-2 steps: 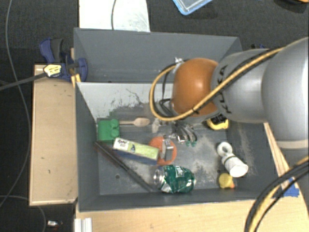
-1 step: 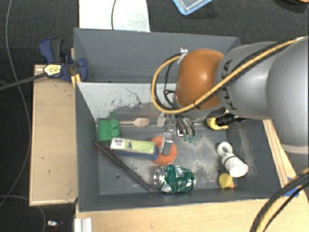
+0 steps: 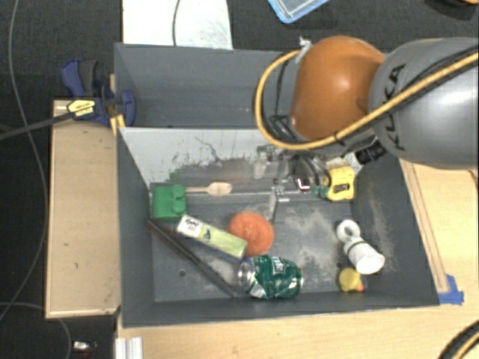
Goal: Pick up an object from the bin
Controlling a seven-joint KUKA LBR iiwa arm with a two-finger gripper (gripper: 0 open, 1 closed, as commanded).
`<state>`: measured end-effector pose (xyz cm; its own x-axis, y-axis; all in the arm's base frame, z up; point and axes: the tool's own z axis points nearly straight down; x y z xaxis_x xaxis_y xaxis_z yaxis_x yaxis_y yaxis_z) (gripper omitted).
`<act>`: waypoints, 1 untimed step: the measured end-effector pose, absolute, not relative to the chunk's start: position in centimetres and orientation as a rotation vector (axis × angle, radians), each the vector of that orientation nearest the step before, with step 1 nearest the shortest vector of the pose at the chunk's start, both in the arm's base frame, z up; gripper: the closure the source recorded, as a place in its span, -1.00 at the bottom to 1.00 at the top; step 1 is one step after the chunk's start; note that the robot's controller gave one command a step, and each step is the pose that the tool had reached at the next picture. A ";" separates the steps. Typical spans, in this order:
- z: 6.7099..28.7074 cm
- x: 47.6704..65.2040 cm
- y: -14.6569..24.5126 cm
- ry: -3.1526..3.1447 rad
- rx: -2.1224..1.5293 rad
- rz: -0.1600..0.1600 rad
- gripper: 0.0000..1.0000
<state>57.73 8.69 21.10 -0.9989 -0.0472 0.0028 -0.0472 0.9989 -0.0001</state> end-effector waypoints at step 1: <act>17.3 57.3 8.4 -3.145 -0.151 -0.003 -1.00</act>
Offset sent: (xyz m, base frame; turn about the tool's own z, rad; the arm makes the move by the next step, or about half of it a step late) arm -0.0243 -0.0084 -0.0917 0.2616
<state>57.26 8.41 17.32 -0.9954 0.0959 -0.0065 0.0958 0.9954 0.0023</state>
